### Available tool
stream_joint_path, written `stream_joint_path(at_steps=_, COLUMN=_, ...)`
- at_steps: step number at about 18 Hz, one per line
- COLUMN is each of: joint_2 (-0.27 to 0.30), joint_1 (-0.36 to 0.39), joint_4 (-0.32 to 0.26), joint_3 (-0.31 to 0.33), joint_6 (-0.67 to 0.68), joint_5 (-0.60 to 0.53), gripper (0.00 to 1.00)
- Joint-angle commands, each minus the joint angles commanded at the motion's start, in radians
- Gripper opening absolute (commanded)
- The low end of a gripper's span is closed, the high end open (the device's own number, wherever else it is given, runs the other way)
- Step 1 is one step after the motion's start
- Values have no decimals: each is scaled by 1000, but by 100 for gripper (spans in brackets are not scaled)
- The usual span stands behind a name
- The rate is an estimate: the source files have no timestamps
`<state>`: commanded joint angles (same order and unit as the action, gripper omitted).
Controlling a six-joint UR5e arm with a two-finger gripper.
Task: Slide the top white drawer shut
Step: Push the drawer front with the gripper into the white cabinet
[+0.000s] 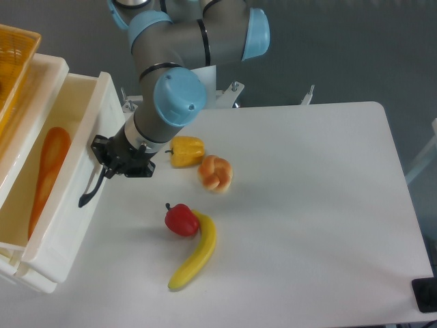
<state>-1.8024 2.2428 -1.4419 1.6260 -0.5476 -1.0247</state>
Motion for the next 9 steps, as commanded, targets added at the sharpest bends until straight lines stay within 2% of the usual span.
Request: stream_joint_path(at_steps=9, joint_2=-3, joint_1=-74, joint_4=6, joint_3=-3, joint_6=37, joint_5=-2, gripper=0)
